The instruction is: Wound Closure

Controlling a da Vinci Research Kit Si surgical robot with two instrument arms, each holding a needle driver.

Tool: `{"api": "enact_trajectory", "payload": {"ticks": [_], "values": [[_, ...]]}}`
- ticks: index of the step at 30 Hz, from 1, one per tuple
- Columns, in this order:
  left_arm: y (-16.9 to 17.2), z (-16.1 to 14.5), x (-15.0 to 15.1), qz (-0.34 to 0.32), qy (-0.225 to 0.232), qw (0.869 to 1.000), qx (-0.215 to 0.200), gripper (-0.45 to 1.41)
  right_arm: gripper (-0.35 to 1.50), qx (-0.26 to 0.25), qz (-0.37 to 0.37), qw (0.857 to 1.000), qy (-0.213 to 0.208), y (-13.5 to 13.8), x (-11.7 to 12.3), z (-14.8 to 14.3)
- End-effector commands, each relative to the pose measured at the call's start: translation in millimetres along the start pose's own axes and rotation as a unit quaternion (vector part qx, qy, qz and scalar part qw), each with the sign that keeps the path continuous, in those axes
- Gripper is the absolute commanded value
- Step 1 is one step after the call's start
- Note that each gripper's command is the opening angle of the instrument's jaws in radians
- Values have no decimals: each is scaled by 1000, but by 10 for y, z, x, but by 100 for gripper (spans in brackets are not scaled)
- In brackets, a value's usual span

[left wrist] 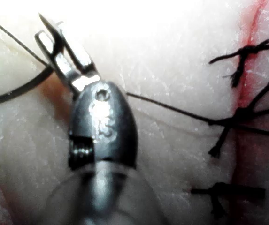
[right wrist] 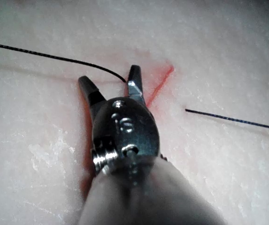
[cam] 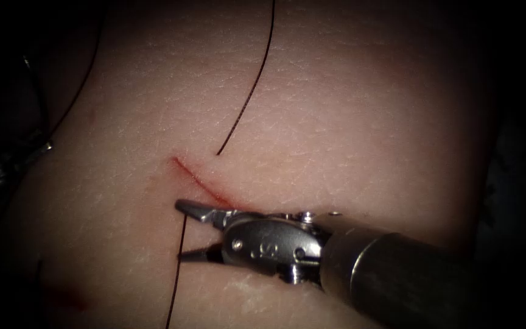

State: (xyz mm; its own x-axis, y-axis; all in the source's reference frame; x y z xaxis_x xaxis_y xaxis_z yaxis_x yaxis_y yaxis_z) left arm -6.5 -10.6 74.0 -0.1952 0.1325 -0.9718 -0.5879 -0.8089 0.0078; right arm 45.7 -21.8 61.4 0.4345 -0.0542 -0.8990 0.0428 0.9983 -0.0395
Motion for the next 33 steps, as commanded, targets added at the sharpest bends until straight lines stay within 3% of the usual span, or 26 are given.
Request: {"api": "enact_trajectory", "payload": {"ticks": [1, 3, 5, 17, 23, 33], "values": [[8, 1, -8, -1, 0, 1000, -1, -45, 123, 1, 0, 1000, 0, -1, -9, 12], [8, 0, -8, -1, 0, 1000, -1, -45, 73, 2, -1, 1000, 1, -3, -12, 9], [8, -1, -7, -2, 0, 1000, -1, -45, -33, 7, -2, 1000, 2, -5, -13, 4], [7, 0, -7, -2, 0, 1000, -2, -45, -35, 20, -11, 1000, 13, -31, 19, -23], [8, 0, -7, -2, 0, 1000, -1, -45, -35, 36, -24, 999, 15, -72, 46, -35], [9, 0, -7, -1, 0, 1000, -1, -45, -35, 76, -34, 996, 23, -143, 81, -29]]}}
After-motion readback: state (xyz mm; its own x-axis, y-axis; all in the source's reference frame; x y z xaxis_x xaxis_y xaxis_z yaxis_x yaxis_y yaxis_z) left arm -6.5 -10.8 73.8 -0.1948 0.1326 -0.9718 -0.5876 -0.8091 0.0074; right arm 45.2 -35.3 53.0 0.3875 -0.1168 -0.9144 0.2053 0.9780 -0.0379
